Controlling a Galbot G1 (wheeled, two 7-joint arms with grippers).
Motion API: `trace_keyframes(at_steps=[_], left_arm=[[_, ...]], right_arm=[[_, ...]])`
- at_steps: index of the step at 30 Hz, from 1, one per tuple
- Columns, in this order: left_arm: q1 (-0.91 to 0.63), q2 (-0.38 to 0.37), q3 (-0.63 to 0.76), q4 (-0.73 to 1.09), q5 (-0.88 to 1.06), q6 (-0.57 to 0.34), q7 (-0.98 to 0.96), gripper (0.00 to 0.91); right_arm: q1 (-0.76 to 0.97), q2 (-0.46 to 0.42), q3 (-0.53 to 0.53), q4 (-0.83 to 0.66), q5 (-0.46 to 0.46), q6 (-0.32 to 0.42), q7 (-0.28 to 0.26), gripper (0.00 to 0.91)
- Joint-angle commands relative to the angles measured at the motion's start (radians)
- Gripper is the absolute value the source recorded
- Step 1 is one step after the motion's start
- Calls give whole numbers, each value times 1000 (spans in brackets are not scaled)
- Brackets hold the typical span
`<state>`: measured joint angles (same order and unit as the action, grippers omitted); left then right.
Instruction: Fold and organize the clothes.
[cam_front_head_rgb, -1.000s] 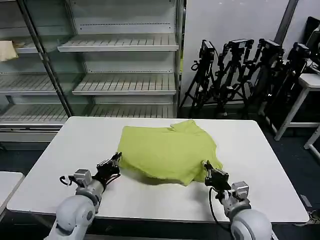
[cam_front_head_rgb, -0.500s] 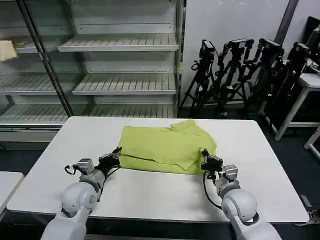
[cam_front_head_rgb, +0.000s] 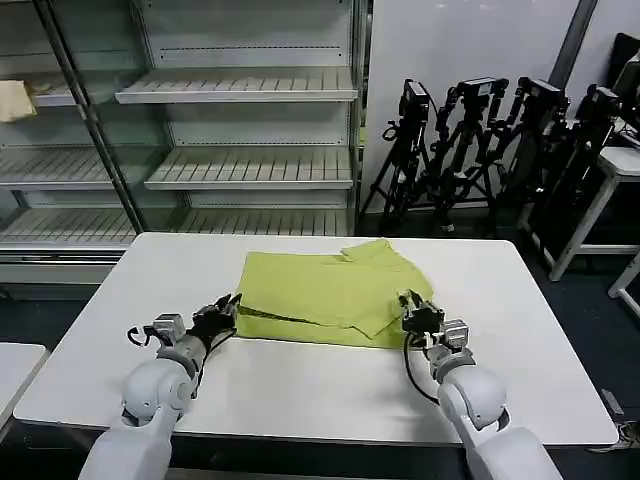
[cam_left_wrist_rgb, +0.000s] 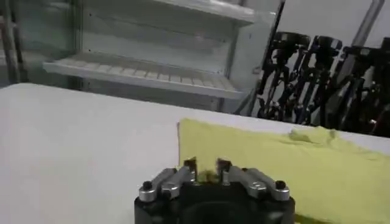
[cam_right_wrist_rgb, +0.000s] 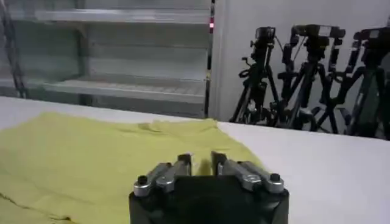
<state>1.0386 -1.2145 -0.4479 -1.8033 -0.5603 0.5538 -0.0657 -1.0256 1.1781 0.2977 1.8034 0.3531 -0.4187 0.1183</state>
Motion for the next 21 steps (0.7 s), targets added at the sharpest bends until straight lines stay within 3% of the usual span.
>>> trace_keyframes(at_steps=[1,7,8,9,11,12,13,14,21], left_arm=[[86,19,13,-123,1,21,-21,907],[117,7,62,-113,54,24,-53,907],[109,6,64,-95,59,25,-60,907],[102,4,69,-81,65,25,-73,907],[93,2,73,-52,82,26,-89,484],[93,3,74,-46,86,26,-92,171],[93,4,75,-44,91,26,-95,171],[94,6,74,-46,96,26,-96,20],[97,11,68,-45,109,26,-98,20]], right_arm=[[-103,-45,20,66,-13,-17,5,907],[-232,-77,88,164,47,-62,28,907],[-241,-76,95,169,57,-69,29,675],[-244,-74,97,169,58,-78,32,0],[-243,-63,95,159,61,-86,46,0],[-242,-61,94,155,61,-96,47,0],[-243,-59,91,156,66,-102,50,0],[-247,-58,90,160,79,-110,55,0],[-249,-61,89,145,99,-118,54,0]])
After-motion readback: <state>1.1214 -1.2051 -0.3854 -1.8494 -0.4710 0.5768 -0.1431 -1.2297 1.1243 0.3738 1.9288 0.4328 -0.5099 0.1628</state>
